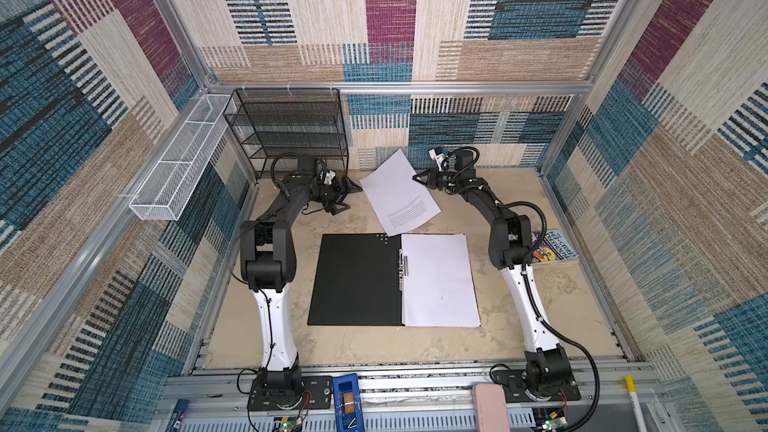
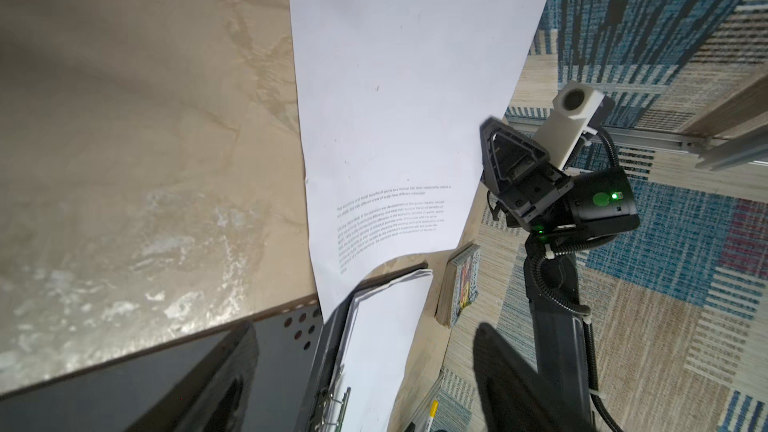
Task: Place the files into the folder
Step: 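Lift the sheet upright with the right gripper while left moves to the clip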
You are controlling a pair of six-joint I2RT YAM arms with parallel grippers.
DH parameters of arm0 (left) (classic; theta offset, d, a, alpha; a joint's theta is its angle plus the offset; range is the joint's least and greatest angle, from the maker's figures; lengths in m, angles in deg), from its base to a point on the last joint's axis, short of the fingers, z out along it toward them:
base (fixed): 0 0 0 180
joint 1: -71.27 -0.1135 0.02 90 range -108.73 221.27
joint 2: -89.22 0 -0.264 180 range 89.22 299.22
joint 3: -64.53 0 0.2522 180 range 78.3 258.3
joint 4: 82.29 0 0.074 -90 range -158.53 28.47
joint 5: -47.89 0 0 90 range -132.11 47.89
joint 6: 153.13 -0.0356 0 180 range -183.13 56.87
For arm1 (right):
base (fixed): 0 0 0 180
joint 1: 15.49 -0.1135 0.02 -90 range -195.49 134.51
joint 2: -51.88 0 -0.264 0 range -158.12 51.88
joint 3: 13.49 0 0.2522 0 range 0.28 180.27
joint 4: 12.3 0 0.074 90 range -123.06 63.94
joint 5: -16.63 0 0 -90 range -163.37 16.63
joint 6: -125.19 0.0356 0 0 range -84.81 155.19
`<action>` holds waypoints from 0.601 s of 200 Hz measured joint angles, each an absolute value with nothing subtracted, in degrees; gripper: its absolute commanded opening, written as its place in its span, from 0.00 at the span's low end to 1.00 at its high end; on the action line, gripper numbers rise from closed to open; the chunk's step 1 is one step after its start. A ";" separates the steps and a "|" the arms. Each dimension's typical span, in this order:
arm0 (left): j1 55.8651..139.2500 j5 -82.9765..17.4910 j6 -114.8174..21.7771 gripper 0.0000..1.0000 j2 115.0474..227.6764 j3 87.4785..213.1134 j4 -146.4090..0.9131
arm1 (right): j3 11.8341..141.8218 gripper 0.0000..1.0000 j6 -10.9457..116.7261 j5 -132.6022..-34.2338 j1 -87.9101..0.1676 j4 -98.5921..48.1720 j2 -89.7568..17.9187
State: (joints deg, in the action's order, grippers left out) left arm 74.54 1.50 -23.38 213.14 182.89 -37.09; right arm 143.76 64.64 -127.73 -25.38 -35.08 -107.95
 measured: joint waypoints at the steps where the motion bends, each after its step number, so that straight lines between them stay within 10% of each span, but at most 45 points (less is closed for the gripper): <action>1: 74.58 1.48 -23.36 0.81 212.98 182.78 -37.09 | 143.73 0.00 64.64 -127.65 -25.36 -35.12 -107.84; 120: 80.98 -4.71 -24.65 0.82 184.26 148.49 -37.63 | 112.81 0.00 62.59 -114.23 -29.14 -35.19 -62.31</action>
